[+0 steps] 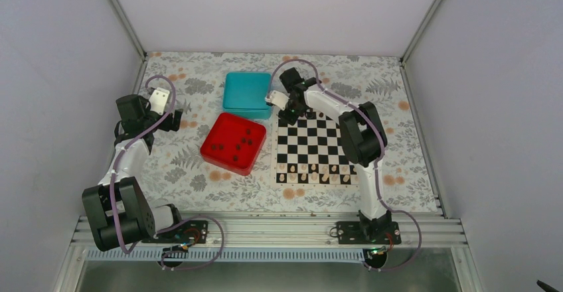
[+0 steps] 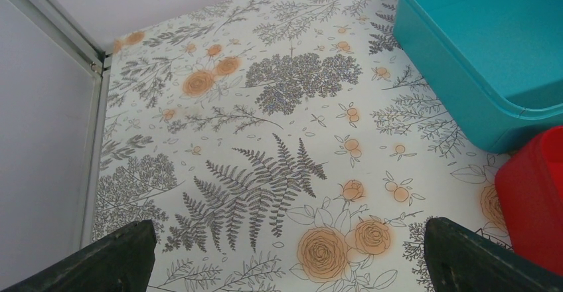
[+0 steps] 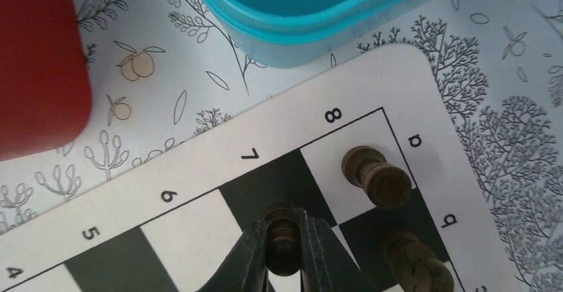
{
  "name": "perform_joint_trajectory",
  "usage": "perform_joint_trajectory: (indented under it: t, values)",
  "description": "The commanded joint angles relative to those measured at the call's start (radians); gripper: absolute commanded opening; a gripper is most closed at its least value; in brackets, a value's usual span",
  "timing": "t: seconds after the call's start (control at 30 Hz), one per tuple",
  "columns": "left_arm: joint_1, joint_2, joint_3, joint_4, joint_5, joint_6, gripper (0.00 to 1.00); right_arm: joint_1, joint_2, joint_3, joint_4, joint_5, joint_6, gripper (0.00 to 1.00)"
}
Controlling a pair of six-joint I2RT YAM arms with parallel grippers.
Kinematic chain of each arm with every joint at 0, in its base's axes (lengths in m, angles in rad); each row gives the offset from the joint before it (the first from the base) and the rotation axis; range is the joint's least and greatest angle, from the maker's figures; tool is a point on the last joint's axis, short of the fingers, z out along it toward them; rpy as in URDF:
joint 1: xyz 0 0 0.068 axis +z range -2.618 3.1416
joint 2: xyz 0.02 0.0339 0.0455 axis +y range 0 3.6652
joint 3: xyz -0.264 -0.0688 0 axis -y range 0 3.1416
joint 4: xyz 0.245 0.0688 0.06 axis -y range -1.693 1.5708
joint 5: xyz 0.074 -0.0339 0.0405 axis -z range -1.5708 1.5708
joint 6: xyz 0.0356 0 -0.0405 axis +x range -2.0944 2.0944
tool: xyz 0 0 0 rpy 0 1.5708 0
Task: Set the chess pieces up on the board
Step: Place the chess piece on the chessboard.
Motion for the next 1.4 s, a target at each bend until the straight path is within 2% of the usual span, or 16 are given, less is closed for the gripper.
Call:
perform_joint_trajectory:
  t: [0.0, 1.0, 1.13, 1.37]
  values:
    - [0.009, 0.008, 0.002, 0.010, 0.030, -0.008, 1.00, -0.006, 0.030, 0.033, 0.010, -0.020, -0.010, 0.04]
    - [0.010, 0.008, 0.002, 0.006, 0.044, -0.004, 1.00, -0.007, 0.078, 0.045, -0.003, -0.010, -0.017, 0.05]
    - [0.010, 0.008, 0.002, 0.006, 0.046, -0.004, 1.00, -0.007, 0.078, 0.046, -0.008, -0.006, -0.019, 0.07]
    - [0.012, 0.008, 0.002, 0.004, 0.046, -0.004, 1.00, -0.007, 0.046, 0.050, -0.017, -0.007, -0.016, 0.19]
